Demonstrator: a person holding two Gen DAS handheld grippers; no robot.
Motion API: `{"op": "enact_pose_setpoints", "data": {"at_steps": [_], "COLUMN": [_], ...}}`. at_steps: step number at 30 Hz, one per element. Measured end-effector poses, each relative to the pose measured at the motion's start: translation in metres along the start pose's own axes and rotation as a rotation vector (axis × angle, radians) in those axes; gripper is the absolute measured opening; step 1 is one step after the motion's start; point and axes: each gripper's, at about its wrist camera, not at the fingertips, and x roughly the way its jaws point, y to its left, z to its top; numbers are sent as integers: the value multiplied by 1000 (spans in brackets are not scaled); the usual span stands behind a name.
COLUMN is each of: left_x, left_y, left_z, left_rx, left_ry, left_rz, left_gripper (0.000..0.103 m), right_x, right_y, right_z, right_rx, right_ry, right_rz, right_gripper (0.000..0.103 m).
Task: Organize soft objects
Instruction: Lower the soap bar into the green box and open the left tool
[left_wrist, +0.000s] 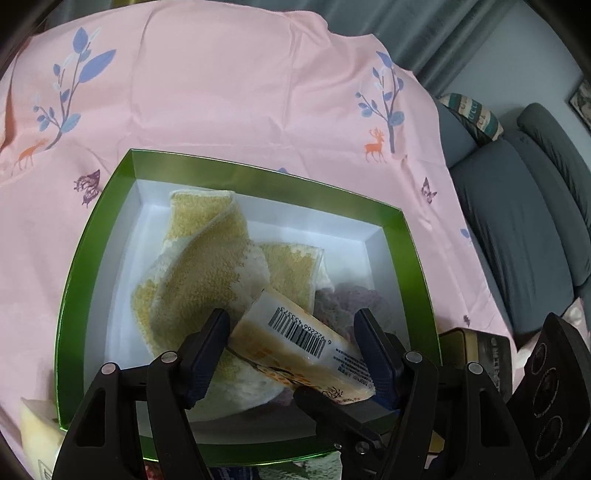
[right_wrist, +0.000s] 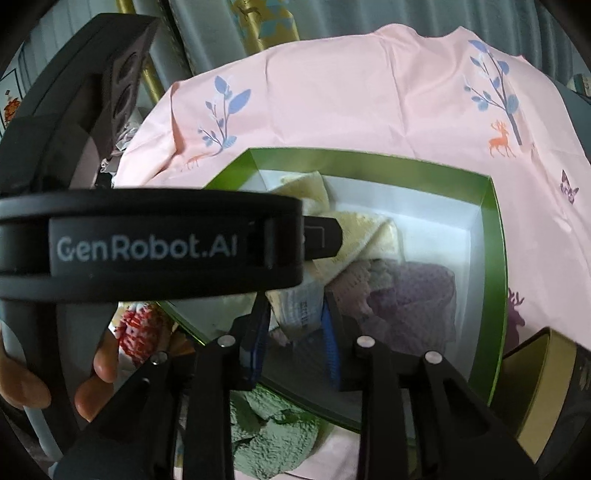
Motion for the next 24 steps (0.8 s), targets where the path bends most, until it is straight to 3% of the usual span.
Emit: {"op": "enact_pose_setpoints", "data": {"at_steps": [3,8,10,13,22,24], "left_x": [-3,-12,-19,-32,-66,-76], "left_y": [-2,-6,-5,-4,-4,-4], "left_z": [-1,-3,-4,-6,-20,-27], "left_rx": [4,24,23,21,16,10], "left_ry": [0,-10,-20,-47,-102,-108], "left_rz": [15,51,57,58,17,-1], "left_gripper": [70,79,79,90,92,92], "right_x": [-2,-12,-19,-29,-59,-65], "right_y": [-2,-2,-4,-4,3,3], "right_z": [0,-2,-3,-4,-12,-15], "right_rx": [10,0,3,10,-17,-12], "right_ry": [3,-21,-38,-58,-124,-130], "right_rz": [-18,-67,-69,-60,-64,-45], "right_gripper": [43,57,58,69,71,80]}}
